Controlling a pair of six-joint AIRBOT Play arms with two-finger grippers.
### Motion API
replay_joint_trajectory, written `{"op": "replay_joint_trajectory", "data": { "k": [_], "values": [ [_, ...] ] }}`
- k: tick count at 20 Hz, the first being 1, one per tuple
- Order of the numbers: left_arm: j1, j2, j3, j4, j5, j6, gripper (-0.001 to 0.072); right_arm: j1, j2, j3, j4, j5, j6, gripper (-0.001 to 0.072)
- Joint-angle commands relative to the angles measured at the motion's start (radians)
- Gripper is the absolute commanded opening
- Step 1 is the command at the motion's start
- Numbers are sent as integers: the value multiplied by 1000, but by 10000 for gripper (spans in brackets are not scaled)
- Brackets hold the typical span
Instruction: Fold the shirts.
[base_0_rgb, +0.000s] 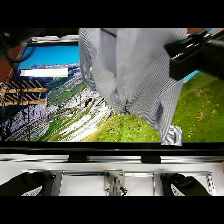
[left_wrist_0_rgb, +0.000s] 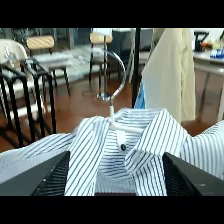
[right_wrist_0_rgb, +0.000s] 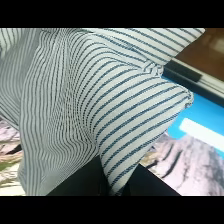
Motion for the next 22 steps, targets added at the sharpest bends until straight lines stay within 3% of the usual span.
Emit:
{"op": "replay_joint_trajectory", "data": {
  "k": [1, 5, 11, 17, 22],
  "values": [
    [0, 84, 0, 1, 24, -1, 708, -75, 5, 31, -282, -11, 195, 86],
    [0, 142, 0, 29, 23, -1, 707, -278, 17, 106, -512, 104, 296, 86],
    [2, 145, 0, 43, 21, -1, 706, -682, 77, 163, -571, 212, 290, 87],
    [3, 145, 0, 58, 22, -1, 707, -901, 3, 163, -551, 26, 393, 87],
    [7, 145, 0, 106, 21, -1, 706, -945, -132, 166, -671, -217, 609, 87]
  ]
}}
